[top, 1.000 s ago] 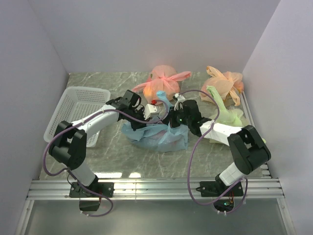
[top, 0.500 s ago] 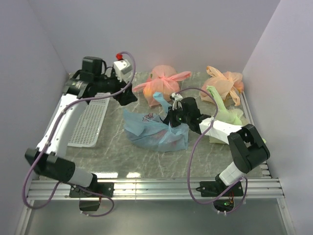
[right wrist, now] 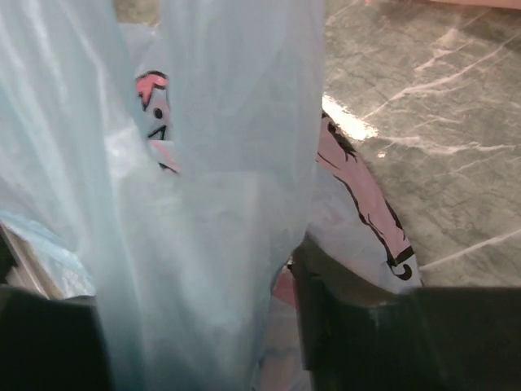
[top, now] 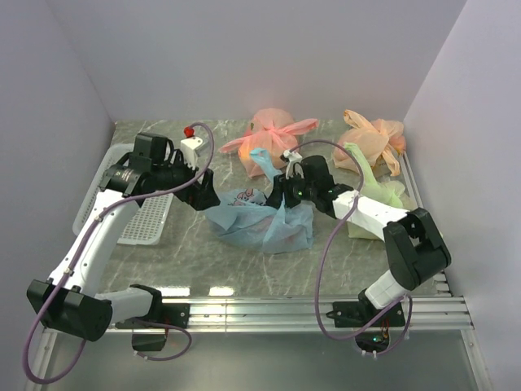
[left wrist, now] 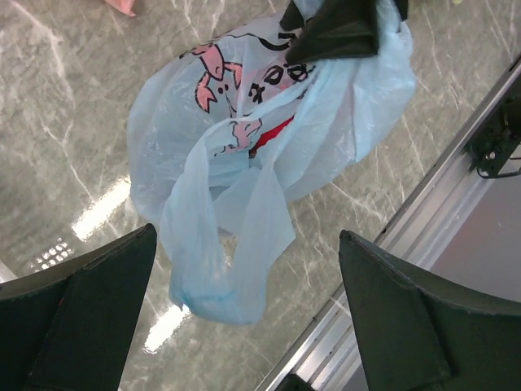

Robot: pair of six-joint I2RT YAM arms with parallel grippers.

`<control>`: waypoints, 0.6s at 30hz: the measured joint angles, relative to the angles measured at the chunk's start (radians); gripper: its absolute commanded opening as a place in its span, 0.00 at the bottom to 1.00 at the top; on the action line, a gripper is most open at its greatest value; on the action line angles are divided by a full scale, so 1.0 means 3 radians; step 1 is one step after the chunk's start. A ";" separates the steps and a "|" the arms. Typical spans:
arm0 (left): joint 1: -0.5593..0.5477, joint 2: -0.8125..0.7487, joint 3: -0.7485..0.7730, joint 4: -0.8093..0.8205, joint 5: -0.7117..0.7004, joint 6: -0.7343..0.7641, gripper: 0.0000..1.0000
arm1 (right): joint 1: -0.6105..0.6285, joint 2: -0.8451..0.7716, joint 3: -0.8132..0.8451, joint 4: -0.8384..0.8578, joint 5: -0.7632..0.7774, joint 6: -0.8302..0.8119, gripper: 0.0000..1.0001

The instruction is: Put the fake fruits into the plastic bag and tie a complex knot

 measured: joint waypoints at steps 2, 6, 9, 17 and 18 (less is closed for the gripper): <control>0.0010 0.0000 -0.0006 0.0010 -0.0023 -0.0014 0.99 | -0.0006 -0.0024 0.0062 -0.0074 -0.0025 0.0001 0.61; 0.0055 -0.0011 -0.0037 0.0062 -0.0055 -0.0027 0.99 | -0.0053 -0.0117 0.0192 -0.0211 -0.0084 0.0075 0.70; 0.0107 -0.0023 -0.0056 0.0079 -0.0060 -0.0027 0.99 | -0.0107 -0.0228 0.0259 -0.0296 -0.0118 0.0112 0.80; 0.0364 -0.0062 -0.0057 0.0028 -0.0048 -0.0009 0.99 | -0.0280 -0.0570 0.0298 -0.0594 -0.0148 0.0155 0.90; 0.0399 -0.0083 -0.0057 -0.0005 -0.0039 0.0001 0.99 | -0.0301 -0.0599 0.0298 -0.0626 -0.0150 0.0150 0.90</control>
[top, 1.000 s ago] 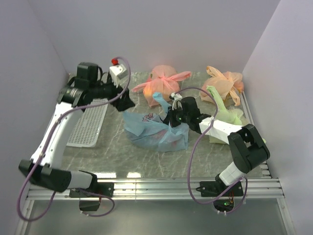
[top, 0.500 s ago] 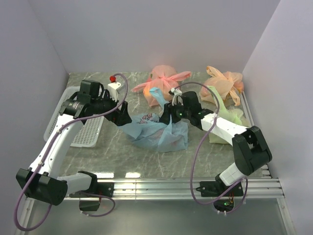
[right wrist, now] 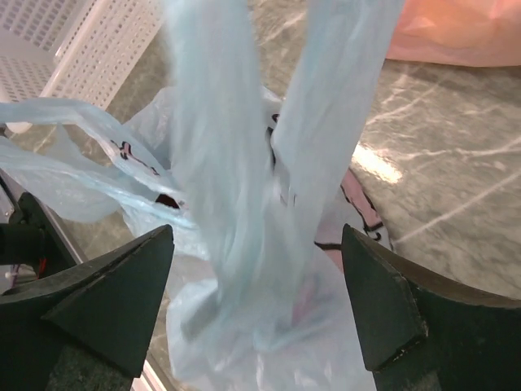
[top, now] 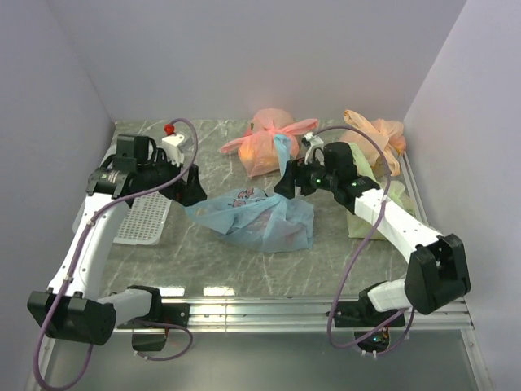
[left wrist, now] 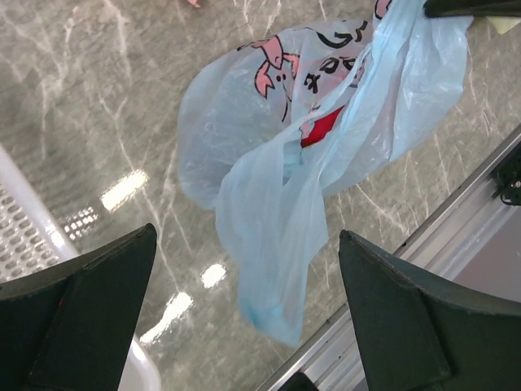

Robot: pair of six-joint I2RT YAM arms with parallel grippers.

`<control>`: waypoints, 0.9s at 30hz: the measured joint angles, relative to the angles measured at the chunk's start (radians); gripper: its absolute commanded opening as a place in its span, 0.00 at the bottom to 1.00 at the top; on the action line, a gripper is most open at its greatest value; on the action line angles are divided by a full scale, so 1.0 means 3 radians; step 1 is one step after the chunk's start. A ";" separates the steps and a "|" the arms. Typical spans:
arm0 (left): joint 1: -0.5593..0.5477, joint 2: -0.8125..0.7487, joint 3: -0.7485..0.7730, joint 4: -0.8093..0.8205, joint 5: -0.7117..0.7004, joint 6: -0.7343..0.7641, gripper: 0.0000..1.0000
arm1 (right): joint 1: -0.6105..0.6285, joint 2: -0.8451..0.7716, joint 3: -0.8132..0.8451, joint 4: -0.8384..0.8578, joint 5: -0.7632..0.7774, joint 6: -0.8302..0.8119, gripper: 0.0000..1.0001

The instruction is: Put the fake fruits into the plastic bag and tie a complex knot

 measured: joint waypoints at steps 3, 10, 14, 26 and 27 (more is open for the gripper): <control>0.0092 -0.0106 -0.0005 -0.0106 0.0014 0.0064 0.99 | -0.0048 -0.0111 0.0000 -0.0088 -0.0009 -0.0023 0.91; 0.0184 -0.0416 -0.0170 -0.0350 0.0080 0.0184 0.98 | -0.0072 -0.0511 0.0018 -0.0248 -0.0010 -0.0186 0.91; 0.0188 -0.0445 -0.0304 -0.0427 0.0113 0.0179 0.94 | -0.0061 -0.0694 0.0158 -0.0277 -0.0089 -0.0343 0.91; 0.0201 -0.0149 -0.0357 -0.0436 -0.0043 0.0132 0.48 | 0.1049 -0.0178 0.0710 -0.0056 -0.0131 -0.1343 0.95; 0.0202 -0.0111 -0.0357 -0.0432 -0.0019 0.0146 0.40 | 0.1123 -0.0046 0.0693 0.0038 -0.0118 -0.1409 0.96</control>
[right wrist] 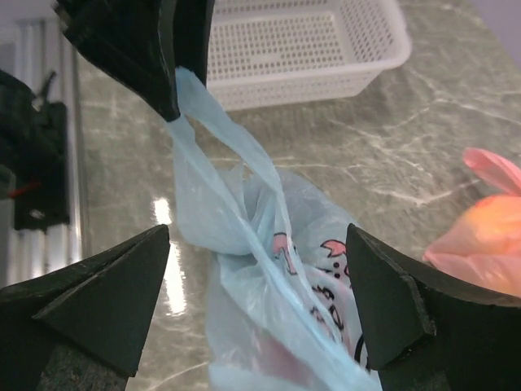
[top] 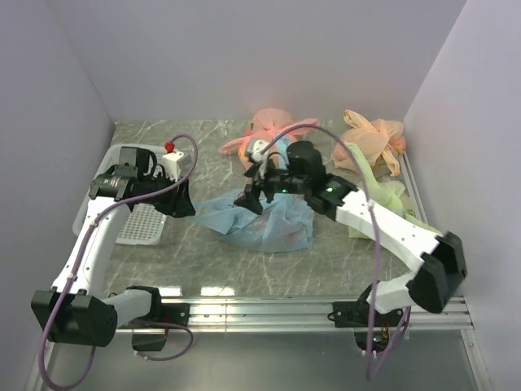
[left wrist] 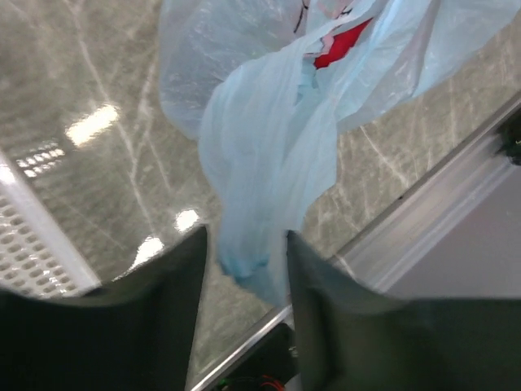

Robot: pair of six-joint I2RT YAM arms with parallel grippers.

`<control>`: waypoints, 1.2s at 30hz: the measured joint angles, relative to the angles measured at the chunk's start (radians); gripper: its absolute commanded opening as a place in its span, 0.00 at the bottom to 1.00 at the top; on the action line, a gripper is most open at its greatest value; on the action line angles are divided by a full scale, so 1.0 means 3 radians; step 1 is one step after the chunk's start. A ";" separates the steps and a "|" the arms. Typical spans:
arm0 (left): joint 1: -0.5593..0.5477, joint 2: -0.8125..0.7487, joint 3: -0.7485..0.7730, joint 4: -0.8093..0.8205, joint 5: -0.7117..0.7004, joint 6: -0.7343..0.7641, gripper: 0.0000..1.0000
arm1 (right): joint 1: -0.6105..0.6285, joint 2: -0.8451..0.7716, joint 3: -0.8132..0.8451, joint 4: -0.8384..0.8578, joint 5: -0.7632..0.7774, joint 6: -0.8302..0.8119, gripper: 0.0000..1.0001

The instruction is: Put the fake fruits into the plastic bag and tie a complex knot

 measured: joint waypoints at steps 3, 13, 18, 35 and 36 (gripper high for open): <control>0.0000 0.0120 0.0006 0.0000 0.0094 0.0032 0.19 | 0.0125 0.0314 -0.0039 0.0243 0.0020 -0.0093 0.96; 0.0000 0.0373 0.0289 0.0004 0.0350 0.0103 0.00 | 0.0326 0.0935 -0.0118 0.0946 -0.0102 -0.0102 0.97; 0.0000 0.0523 0.0528 0.0053 0.0487 0.0108 0.00 | 0.0324 0.1038 -0.0192 0.1038 -0.0170 -0.0103 0.97; -0.0130 0.0576 0.0128 0.1933 0.0759 -0.1212 0.29 | 0.0121 0.1411 -0.0324 0.1222 -0.0296 0.0594 0.00; -0.0144 0.0576 0.0086 0.2026 0.0755 -0.1300 0.36 | 0.0106 0.1414 -0.0340 0.1227 -0.0313 0.0637 0.00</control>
